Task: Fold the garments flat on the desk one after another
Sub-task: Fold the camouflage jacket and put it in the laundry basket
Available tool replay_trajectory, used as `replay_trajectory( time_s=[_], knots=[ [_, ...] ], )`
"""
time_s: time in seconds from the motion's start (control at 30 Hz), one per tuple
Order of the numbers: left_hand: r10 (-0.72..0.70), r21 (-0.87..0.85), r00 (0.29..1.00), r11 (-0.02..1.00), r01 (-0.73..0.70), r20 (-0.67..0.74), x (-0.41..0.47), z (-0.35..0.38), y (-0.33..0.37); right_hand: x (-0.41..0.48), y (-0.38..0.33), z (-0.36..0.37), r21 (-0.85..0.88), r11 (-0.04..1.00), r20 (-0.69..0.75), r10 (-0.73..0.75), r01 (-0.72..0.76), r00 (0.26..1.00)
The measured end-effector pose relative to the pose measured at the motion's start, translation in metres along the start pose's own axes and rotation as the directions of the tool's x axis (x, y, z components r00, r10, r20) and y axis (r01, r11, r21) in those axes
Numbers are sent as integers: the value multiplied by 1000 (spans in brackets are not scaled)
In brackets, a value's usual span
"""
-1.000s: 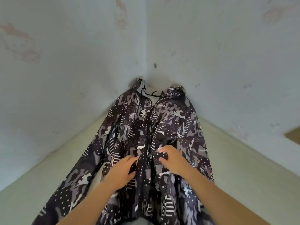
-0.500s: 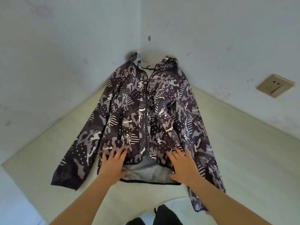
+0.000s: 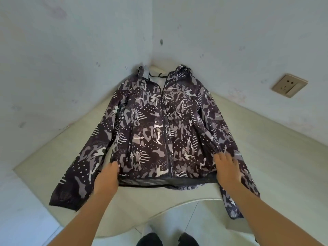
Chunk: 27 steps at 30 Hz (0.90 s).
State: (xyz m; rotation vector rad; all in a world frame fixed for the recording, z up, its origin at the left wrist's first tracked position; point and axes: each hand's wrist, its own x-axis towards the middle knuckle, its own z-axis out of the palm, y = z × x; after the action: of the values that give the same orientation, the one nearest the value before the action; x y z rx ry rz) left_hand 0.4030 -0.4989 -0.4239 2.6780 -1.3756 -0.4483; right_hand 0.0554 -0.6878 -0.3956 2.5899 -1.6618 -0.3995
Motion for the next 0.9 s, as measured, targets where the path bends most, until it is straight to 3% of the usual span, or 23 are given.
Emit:
replay_trajectory(
  time_s=[0.07,0.13,0.27,0.33,0.37,0.43,0.47,0.5,0.57,0.6,0.67,0.77,0.83,0.9],
  knots=[
    [131,49,991,990,-130,-25,-7,0,9,0,-14,5,80,971,-13,-223,224,975],
    [206,91,978,974,-208,39,-12,3,15,-1,-28,10,132,929,43,-355,347,934],
    [250,157,966,954,-256,60,-17,3,22,-2,-30,7,208,936,108,-311,285,944],
    [209,86,976,975,-203,-65,-22,-6,25,0,-21,-8,367,914,-3,-184,172,983],
    [176,39,973,984,-172,-152,-24,-10,26,-2,-14,-15,454,879,-126,-97,144,987],
    [141,-10,925,988,-155,-352,-31,-11,23,-12,2,-24,531,816,-436,32,228,899],
    [157,11,902,986,-167,-402,-36,-9,20,-19,8,-23,524,801,-525,35,291,851],
    [201,63,891,979,-192,-407,-42,-6,18,-26,14,-21,510,796,-517,-19,326,856],
    [310,187,897,947,-262,-316,-54,7,11,-38,21,-4,443,821,-300,-244,361,922],
    [347,230,904,928,-293,-250,-60,16,6,-43,24,10,357,851,-155,-353,386,922],
    [368,267,917,909,-319,-156,-69,30,-6,-49,28,37,202,869,-39,-453,451,890],
    [268,256,950,941,-222,-159,-79,40,-11,-54,30,49,105,945,-81,-303,311,949],
    [174,200,965,971,-134,-198,-82,40,-11,-56,32,46,106,980,-27,-169,170,985],
    [105,172,973,983,-70,-204,-83,41,-14,-56,43,53,91,982,24,-167,164,986]
  ],
)
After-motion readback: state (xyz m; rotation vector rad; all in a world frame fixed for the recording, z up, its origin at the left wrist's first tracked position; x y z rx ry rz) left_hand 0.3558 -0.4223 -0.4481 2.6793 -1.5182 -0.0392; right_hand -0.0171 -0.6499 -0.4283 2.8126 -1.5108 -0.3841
